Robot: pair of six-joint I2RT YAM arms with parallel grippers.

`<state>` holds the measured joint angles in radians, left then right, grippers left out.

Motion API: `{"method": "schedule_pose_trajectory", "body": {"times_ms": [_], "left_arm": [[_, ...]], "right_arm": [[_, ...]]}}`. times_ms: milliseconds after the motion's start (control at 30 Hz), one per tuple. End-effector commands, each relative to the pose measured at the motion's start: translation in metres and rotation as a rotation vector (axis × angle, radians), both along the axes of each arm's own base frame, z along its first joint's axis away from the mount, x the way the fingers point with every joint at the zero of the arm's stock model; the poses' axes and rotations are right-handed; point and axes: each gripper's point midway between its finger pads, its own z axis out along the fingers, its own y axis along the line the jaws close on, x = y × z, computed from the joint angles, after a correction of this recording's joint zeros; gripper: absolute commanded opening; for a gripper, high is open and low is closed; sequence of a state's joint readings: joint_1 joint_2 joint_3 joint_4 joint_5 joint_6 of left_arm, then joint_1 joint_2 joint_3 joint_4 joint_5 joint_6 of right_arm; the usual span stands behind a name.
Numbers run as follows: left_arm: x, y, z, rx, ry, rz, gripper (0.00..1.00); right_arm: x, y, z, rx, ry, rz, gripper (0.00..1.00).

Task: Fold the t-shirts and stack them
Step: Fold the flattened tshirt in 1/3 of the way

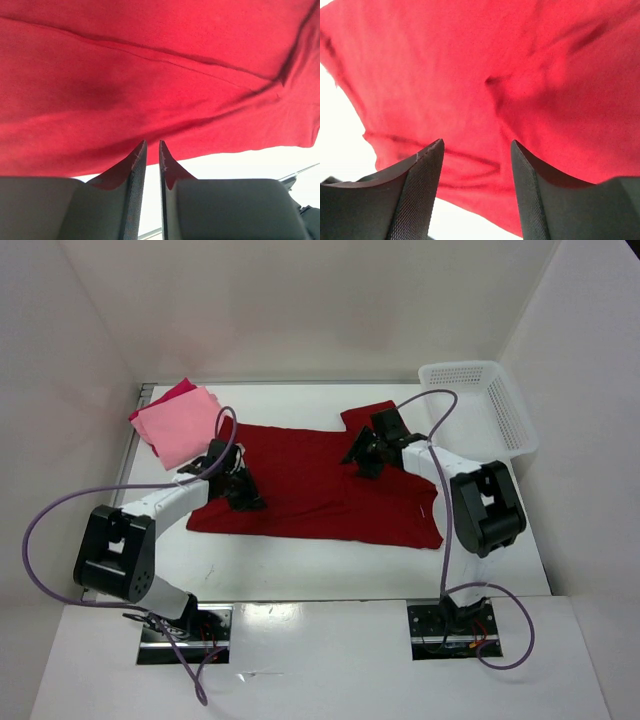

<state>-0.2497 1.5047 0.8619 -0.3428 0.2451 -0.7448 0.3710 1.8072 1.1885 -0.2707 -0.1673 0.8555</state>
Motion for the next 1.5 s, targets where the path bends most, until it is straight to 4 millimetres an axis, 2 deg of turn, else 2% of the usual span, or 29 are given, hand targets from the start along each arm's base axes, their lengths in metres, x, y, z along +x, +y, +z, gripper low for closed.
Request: {"method": "schedule_pose_trajectory", "body": {"times_ms": [0,33,67,133,200,267,400,500,533,600,633,733,800,833,867,900,933,967,1000,1067,1167,1267,1300,1367,1400,1433,1467], "left_arm": [[0.005,-0.013,0.022,0.005,-0.069,-0.02,0.23],[-0.001,-0.022,0.02,0.003,-0.057,-0.045,0.23],[-0.003,-0.026,0.019,0.009,-0.059,-0.057,0.23],[-0.001,-0.039,0.018,0.002,-0.063,-0.083,0.23],[-0.009,-0.051,0.014,0.002,-0.046,-0.116,0.23],[-0.009,-0.058,0.013,-0.008,-0.047,-0.133,0.23],[-0.013,-0.058,-0.007,0.011,0.012,-0.146,0.21],[-0.015,-0.045,-0.024,0.018,0.058,-0.115,0.19],[-0.021,-0.04,-0.03,0.015,0.086,-0.1,0.19],[-0.022,-0.037,-0.04,0.012,0.107,-0.09,0.19],[-0.029,-0.033,-0.047,0.0,0.146,-0.076,0.19],[-0.043,-0.036,-0.065,-0.057,0.237,-0.071,0.17],[-0.06,-0.033,-0.077,-0.064,0.293,-0.053,0.16],[-0.068,-0.031,-0.08,-0.068,0.32,-0.047,0.16],[-0.072,-0.032,-0.076,-0.084,0.318,-0.044,0.16],[-0.084,-0.028,-0.08,-0.079,0.343,-0.034,0.16],[-0.089,-0.029,-0.079,-0.091,0.354,-0.031,0.16],[-0.093,-0.026,-0.076,-0.101,0.357,-0.025,0.17],[-0.098,-0.027,-0.074,-0.112,0.362,-0.03,0.18],[-0.114,-0.028,-0.071,-0.146,0.398,-0.036,0.18],[-0.132,-0.029,-0.065,-0.183,0.445,-0.032,0.21],[-0.143,-0.023,-0.05,-0.177,0.457,-0.032,0.22],[-0.141,-0.025,-0.038,-0.2,0.423,-0.034,0.22],[-0.147,-0.024,-0.028,-0.206,0.427,-0.016,0.27],[-0.139,-0.025,-0.018,-0.218,0.395,-0.013,0.29],[-0.119,-0.027,0.007,-0.243,0.318,-0.009,0.33],[-0.102,-0.027,0.022,-0.244,0.257,0.002,0.4]], "right_arm": [[-0.016,0.006,0.044,0.04,-0.106,0.013,0.62],[-0.02,0.004,0.041,0.037,-0.099,0.013,0.62],[-0.03,0.0,0.028,0.021,-0.059,0.013,0.59],[-0.037,-0.003,0.023,0.012,-0.039,0.013,0.49],[-0.042,-0.002,0.027,0.011,-0.041,0.01,0.47],[-0.047,-0.002,0.027,0.004,-0.037,0.004,0.47],[-0.06,0.003,0.017,0.007,-0.01,0.01,0.37],[-0.076,0.005,-0.003,-0.003,0.041,0.017,0.26],[-0.082,0.002,-0.018,-0.017,0.071,0.016,0.23],[-0.089,-0.001,-0.033,-0.041,0.096,0.007,0.16],[-0.093,-0.005,-0.047,-0.062,0.12,0.002,0.14],[-0.105,-0.015,-0.069,-0.108,0.171,-0.011,0.1],[-0.114,-0.019,-0.074,-0.105,0.194,-0.029,0.06],[-0.126,-0.025,-0.082,-0.11,0.226,-0.047,0.06],[-0.129,-0.026,-0.075,-0.096,0.214,-0.056,0.05],[-0.145,-0.031,-0.081,-0.094,0.244,-0.06,0.05],[-0.15,-0.034,-0.08,-0.084,0.246,-0.076,0.05],[-0.154,-0.034,-0.069,-0.057,0.226,-0.079,0.05],[-0.167,-0.04,-0.073,-0.062,0.246,-0.087,0.05],[-0.181,-0.047,-0.069,-0.054,0.262,-0.11,0.05],[-0.2,-0.056,-0.055,-0.023,0.247,-0.139,0.06],[-0.214,-0.053,-0.037,0.048,0.238,-0.127,0.09],[-0.218,-0.054,-0.032,0.065,0.224,-0.12,0.11],[-0.211,-0.053,-0.019,0.082,0.185,-0.118,0.15],[-0.207,-0.051,-0.011,0.086,0.168,-0.11,0.16],[-0.199,-0.049,-0.002,0.09,0.143,-0.105,0.19],[-0.183,-0.042,0.021,0.099,0.079,-0.073,0.21]]}}
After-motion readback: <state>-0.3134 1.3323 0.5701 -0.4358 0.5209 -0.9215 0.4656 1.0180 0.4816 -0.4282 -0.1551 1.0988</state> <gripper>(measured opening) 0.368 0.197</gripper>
